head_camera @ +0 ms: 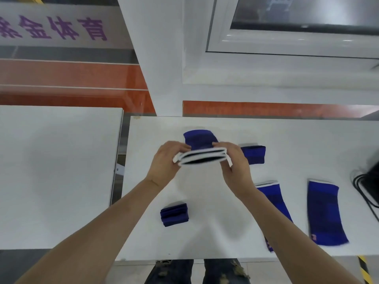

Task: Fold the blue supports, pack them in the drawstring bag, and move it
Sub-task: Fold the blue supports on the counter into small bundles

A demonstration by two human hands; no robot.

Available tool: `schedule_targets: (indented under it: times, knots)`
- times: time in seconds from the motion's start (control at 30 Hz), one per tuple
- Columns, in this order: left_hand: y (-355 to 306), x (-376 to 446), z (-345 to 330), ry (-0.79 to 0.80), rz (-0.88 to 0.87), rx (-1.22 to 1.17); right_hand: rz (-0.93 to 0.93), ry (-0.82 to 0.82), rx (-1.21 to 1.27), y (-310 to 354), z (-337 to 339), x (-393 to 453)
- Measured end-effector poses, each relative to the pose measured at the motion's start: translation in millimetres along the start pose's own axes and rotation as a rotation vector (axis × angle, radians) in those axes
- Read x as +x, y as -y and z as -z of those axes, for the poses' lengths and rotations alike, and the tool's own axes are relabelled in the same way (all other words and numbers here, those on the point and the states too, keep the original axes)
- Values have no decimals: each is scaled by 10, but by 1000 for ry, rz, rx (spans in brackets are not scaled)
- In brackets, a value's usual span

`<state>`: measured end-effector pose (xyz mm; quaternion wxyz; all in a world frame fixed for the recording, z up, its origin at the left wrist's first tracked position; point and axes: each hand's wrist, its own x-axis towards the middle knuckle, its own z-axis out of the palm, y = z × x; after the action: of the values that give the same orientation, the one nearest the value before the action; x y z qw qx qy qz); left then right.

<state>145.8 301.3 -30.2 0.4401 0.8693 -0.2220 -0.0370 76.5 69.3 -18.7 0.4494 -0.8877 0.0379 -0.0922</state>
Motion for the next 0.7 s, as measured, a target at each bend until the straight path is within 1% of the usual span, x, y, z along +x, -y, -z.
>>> schedule_targets:
  times: [0.03, 0.07, 0.13, 0.2, 0.27, 0.33, 0.4, 0.53, 0.7]
  knots:
    - [63, -77, -79, 62, -29, 65, 76, 24, -61, -135, 10, -119]
    - [117, -159, -158, 132, -12, 123, 96, 60, -113, -261, 6, -241]
    - [108, -315, -277, 265, 119, 212, 17, 146, -189, -480, -49, -488]
    - [55, -434, -373, 333, 235, 234, -106, 190, -234, -623, -127, -688]
    - [12, -489, -435, 323, 316, 220, -231, 186, -218, -660, -181, -768]
    - [-2, -498, -485, 282, 413, 185, -352, 163, -142, -604, -205, -728]
    - [26, -489, -541, 239, 496, 123, -433, 150, -77, -578, -243, -645]
    - [34, -422, -615, 178, 599, 37, -504, 136, -88, -620, -358, -440]
    - [-33, -273, -702, 125, 700, 52, -583, 144, -215, -623, -419, -216]
